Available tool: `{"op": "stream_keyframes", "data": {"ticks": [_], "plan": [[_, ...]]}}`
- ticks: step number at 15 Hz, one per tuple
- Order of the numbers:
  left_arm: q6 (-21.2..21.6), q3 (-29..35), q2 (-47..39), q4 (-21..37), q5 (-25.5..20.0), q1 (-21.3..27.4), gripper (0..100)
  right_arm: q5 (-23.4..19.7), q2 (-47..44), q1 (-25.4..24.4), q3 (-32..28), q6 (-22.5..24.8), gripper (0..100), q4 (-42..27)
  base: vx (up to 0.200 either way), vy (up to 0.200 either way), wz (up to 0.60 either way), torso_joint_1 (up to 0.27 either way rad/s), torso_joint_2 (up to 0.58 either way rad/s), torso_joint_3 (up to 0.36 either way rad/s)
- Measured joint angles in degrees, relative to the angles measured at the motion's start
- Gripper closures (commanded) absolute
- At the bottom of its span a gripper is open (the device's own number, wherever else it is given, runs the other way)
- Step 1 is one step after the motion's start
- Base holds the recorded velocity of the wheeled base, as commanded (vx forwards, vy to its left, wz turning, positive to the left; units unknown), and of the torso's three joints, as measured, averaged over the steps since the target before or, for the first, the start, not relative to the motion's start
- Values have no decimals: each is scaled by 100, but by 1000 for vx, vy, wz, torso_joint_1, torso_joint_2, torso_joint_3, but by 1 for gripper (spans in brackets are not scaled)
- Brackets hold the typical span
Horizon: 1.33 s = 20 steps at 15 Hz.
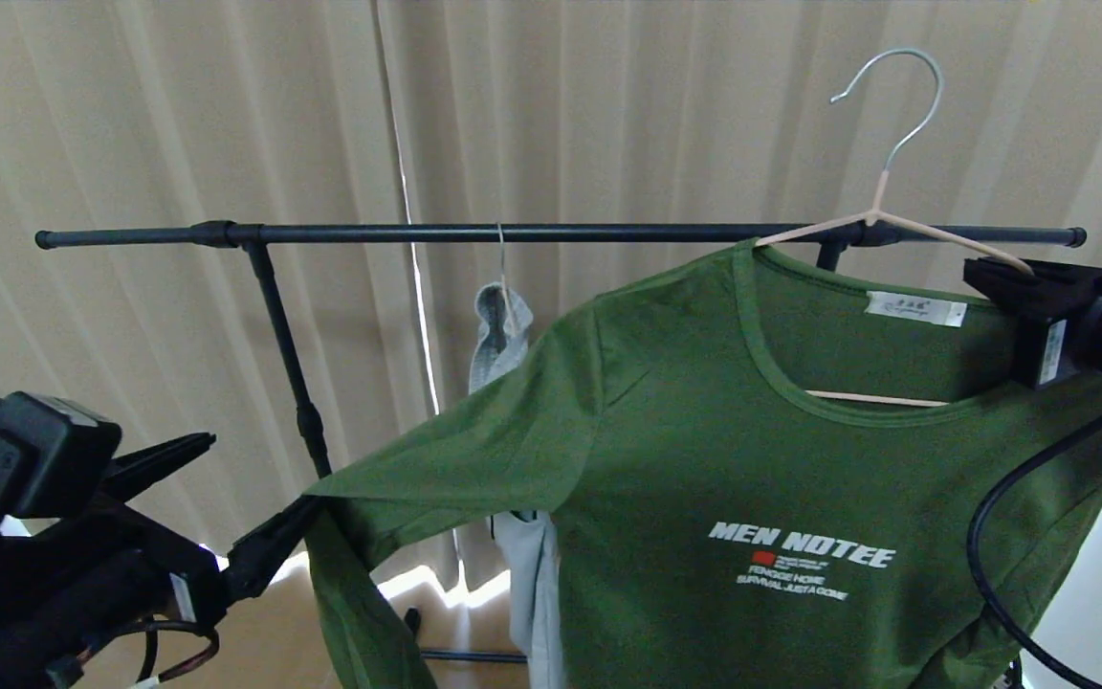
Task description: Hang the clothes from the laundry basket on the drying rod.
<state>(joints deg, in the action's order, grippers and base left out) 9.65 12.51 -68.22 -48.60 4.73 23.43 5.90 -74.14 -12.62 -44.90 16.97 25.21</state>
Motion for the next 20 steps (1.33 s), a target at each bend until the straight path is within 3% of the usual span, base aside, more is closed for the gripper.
{"op": "stream_keyframes", "data": {"ticks": [2,9,13,16,20], "plan": [[-484,-33,273,13,-11,352,0,12,41,352,30,11,100,-85,0,0,0,0,0,0],[-574,-229,466,35,-11,738,0,513,107,1078,48,68,100,-382,0,0,0,0,0,0],[-525,-157,402,62,9,250,0,881,279,1191,286,533,100,-635,0,0,0,0,0,0],[-418,-182,243,55,9,-391,0,1041,350,1178,573,533,100,-589,0,0,0,0,0,0],[-343,-300,111,16,2,-596,0,1044,383,1152,839,525,100,-573,0,0,0,0,0,0]]}}
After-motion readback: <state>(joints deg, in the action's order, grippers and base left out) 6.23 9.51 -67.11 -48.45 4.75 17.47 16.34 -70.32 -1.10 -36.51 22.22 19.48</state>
